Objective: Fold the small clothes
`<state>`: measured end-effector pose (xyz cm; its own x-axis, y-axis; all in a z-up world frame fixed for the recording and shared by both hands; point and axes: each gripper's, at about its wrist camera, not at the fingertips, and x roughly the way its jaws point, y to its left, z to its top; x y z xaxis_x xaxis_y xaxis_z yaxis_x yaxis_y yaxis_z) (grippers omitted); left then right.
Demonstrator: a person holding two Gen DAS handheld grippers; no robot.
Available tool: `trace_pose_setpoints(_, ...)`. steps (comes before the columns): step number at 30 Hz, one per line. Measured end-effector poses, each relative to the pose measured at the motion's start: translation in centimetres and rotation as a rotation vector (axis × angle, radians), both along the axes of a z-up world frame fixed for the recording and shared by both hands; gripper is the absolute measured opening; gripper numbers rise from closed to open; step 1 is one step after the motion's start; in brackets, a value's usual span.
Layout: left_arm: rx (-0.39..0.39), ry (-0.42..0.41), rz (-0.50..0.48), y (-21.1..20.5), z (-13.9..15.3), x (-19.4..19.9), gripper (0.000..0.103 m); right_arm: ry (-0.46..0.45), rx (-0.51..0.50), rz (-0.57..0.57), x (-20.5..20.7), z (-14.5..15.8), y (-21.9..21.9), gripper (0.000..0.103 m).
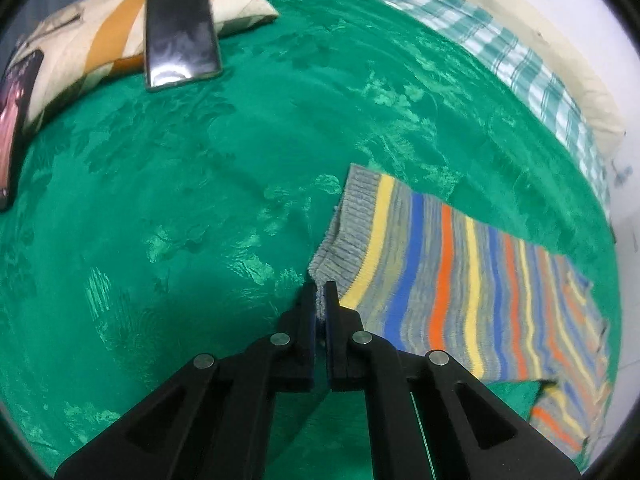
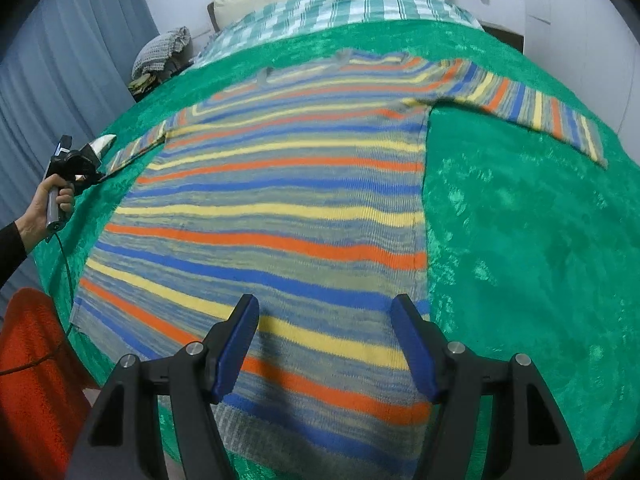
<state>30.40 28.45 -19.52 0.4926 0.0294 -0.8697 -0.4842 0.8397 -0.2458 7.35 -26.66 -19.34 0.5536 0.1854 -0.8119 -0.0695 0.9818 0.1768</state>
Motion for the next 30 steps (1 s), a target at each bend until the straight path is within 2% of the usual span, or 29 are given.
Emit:
trace_pose_setpoints(5, 0.003, 0.006, 0.012, 0.4, -1.3, -0.2, 0.002, 0.009, -0.04, 0.013, 0.0, -0.5, 0.5, 0.068)
trace_pose_setpoints(8, 0.007, -0.002, -0.005, 0.3, -1.2, 0.4, 0.009, 0.005, -0.058, 0.023, -0.1, -0.5, 0.7, 0.068)
trace_pose_setpoints(9, 0.011, -0.002, -0.004, 0.5, -0.9, 0.2, 0.014, 0.002, -0.059, 0.023, -0.1, -0.3, 0.7, 0.068)
trace_pose_setpoints(10, 0.038, 0.005, -0.007, 0.2, -0.1, -0.7, 0.022, -0.005, -0.056, 0.016, -0.2, -0.1, 0.5, 0.068)
trace_pose_setpoints(12, 0.104, -0.005, -0.046, -0.8, 1.3, -1.5, 0.066, -0.024, -0.052, -0.01, -0.5, 0.5, 0.1, 0.068)
trace_pose_setpoints(14, 0.168, -0.057, -0.107, -2.9, 3.5, -4.3, 0.078, -0.051, -0.059, -0.044, -0.9, 1.2, -0.5, 0.073)
trace_pose_setpoints(17, 0.163, -0.098, -0.235, -7.1, 5.6, -8.5, 0.083, -0.098, -0.08, -0.108, -1.3, 2.4, -1.6, 0.078)
trace_pose_setpoints(20, 0.136, -0.119, -0.351, -12.0, 6.1, -12.6, 0.089, -0.116, -0.104, -0.157, -1.5, 2.9, -2.3, 0.078)
trace_pose_setpoints(23, 0.128, -0.092, -0.47, -16.8, 4.9, -15.7, 0.091, -0.129, -0.134, -0.195, -1.8, 3.3, -3.1, 0.078)
trace_pose_setpoints(25, 0.18, -0.054, -0.521, -19.3, 3.3, -17.1, 0.091, -0.117, -0.125, -0.193, -1.9, 3.4, -3.4, 0.078)
trace_pose_setpoints(27, 0.207, -0.01, -0.491, -19.7, 2.0, -18.5, 0.09, -0.084, -0.069, -0.171, -2.2, 3.3, -3.8, 0.078)
trace_pose_setpoints(30, 0.097, 0.028, -0.453, -17.7, 1.0, -19.8, 0.09, -0.007, 0.107, -0.176, -4.0, 3.5, -5.5, 0.078)
